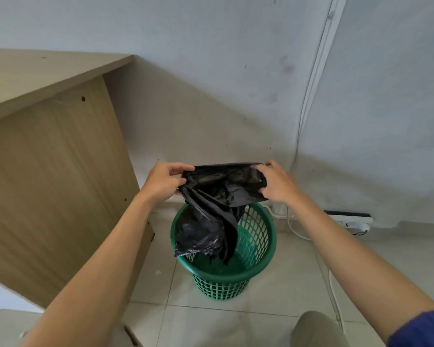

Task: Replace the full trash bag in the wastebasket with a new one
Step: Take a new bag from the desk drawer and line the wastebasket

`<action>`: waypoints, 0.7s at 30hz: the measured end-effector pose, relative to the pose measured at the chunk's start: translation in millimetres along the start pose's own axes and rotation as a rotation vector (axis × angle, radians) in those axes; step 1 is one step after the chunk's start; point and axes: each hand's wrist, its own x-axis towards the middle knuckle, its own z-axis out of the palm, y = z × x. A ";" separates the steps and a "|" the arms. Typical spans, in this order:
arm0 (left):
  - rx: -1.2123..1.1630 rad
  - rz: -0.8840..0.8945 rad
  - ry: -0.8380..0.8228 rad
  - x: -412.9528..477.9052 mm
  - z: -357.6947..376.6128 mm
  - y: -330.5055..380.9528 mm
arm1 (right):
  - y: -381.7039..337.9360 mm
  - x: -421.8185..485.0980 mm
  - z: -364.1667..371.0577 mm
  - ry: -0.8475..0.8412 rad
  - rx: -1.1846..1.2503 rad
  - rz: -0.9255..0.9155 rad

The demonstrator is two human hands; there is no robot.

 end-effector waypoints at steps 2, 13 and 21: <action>0.116 0.007 -0.042 1.9 -2.6 -9.0 | -0.8 2.6 -1.5 -0.113 0.128 0.011; 0.382 0.354 -0.024 -3.7 64.2 3.2 | -43.9 1.9 -22.5 -0.046 0.329 -0.289; 0.290 0.296 0.106 10.9 40.8 7.7 | -8.6 9.5 -10.8 0.206 -0.018 -0.180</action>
